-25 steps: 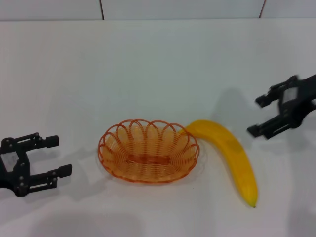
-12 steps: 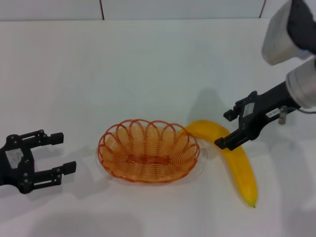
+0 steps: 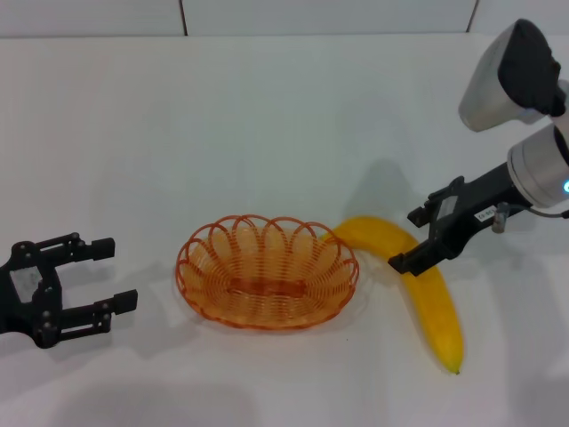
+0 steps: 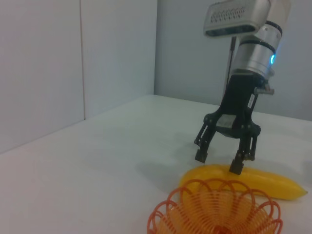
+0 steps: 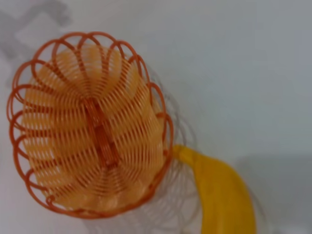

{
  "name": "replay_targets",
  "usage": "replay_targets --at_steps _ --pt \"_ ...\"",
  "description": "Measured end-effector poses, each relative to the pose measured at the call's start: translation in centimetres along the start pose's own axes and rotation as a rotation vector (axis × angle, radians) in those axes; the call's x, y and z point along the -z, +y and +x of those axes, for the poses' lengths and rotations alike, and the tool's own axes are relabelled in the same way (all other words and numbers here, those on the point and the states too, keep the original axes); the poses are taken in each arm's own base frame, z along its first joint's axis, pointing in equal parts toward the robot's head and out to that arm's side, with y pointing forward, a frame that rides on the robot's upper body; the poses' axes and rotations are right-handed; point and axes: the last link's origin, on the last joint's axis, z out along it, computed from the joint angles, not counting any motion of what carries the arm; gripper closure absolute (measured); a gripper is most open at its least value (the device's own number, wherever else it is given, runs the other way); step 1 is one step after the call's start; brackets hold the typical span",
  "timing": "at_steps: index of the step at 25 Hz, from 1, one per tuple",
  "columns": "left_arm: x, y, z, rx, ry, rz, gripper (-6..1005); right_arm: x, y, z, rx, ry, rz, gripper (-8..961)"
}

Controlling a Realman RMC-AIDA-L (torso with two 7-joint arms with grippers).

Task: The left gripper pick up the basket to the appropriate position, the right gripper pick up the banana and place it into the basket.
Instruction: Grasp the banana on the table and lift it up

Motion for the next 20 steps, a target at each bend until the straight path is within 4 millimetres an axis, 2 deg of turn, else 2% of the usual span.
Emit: replay_targets --at_steps 7,20 --pt "0.0 0.0 0.0 0.0 0.001 -0.002 242 -0.6 -0.5 1.2 -0.019 0.046 0.022 95" --pt "0.0 0.0 0.0 0.001 0.001 -0.003 242 0.0 -1.7 2.0 -0.061 0.068 0.078 96"
